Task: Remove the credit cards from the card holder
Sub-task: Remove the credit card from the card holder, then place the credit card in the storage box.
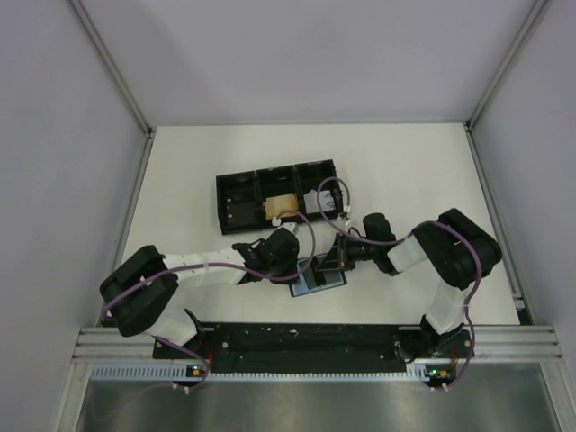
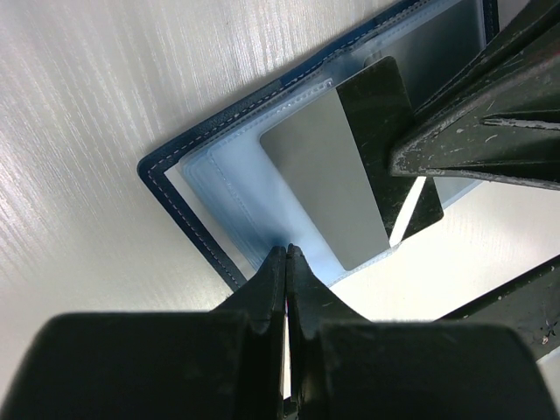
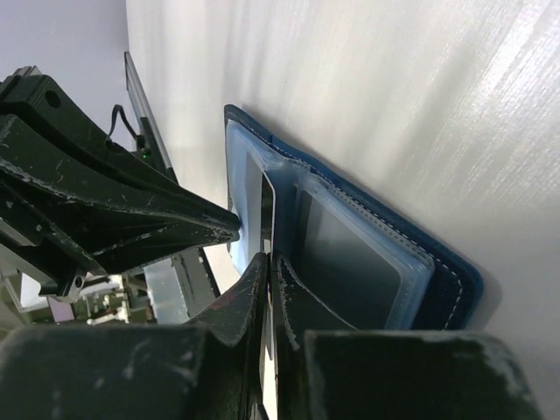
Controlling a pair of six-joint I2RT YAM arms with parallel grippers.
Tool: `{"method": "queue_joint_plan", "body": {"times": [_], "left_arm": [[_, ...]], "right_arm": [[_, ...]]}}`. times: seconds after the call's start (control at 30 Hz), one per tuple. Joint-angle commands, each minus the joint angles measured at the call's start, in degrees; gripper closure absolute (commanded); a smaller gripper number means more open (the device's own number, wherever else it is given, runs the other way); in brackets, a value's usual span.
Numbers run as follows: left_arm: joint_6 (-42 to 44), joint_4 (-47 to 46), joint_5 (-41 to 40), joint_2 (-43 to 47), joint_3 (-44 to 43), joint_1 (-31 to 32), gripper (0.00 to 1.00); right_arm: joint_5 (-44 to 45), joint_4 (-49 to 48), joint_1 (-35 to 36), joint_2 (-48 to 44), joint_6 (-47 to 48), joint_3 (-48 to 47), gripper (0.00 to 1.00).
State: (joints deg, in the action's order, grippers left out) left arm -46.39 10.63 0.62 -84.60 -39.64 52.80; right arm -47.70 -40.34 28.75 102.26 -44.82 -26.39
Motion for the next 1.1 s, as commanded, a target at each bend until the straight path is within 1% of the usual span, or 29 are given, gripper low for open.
{"method": "queue_joint_plan", "body": {"times": [0.0,0.2,0.37,0.43,0.57,0.7,0.73,0.8,0.87,0.93,0.97,1.03,1.07], "left_arm": [[0.86,1.94,-1.32,1.45,2.28,-0.24,1.00],[1.22,1.94,-2.64,3.38,2.55,-0.15,1.00],[2.53,1.06,-4.31,7.86,3.51,-0.15,1.00],[3.50,1.14,-5.45,10.67,3.78,-0.15,0.96],[6.04,0.79,-7.12,16.65,4.04,-0.15,0.86],[8.24,0.09,-6.69,22.09,4.04,0.03,0.70],[8.33,-0.43,-6.08,22.80,4.22,-0.06,0.62],[7.99,-1.23,-4.76,25.26,4.13,-0.06,0.44],[6.06,-1.23,-3.44,26.84,3.52,-0.06,0.28],[3.52,-0.62,-2.30,27.73,2.38,-0.06,0.18],[1.93,0.17,-2.12,28.17,1.50,-0.06,0.14],[-1.31,2.54,-2.90,28.87,-0.60,-0.06,0.05],[-2.46,3.68,-3.69,29.05,-1.75,-0.15,0.02]], "right_arm": [[0.59,-2.29,-1.85,-1.00,0.34,1.07,1.00],[0.68,0.52,-6.25,-6.97,1.22,4.42,1.00],[1.56,6.92,-7.66,-14.17,2.80,5.21,1.00],[2.35,10.52,-7.66,-17.69,3.51,5.04,1.00],[5.86,18.69,-7.66,-24.55,6.05,3.46,1.00],[10.69,28.80,-7.75,-30.70,10.18,1.52,1.00],[10.18,29.17,-7.75,-31.85,10.88,1.52,1.00],[9.56,28.83,-7.49,-35.44,11.77,1.96,1.00],[9.91,29.00,-6.52,-38.87,14.39,2.13,1.00],[12.97,31.36,-3.72,-42.82,19.13,1.44,1.00],[15.86,32.85,-1.88,-44.93,22.29,0.82,1.00],[21.74,35.49,3.48,-48.37,28.09,-0.93,1.00],[24.39,35.94,5.68,-50.03,30.73,-1.29,1.00]]}}
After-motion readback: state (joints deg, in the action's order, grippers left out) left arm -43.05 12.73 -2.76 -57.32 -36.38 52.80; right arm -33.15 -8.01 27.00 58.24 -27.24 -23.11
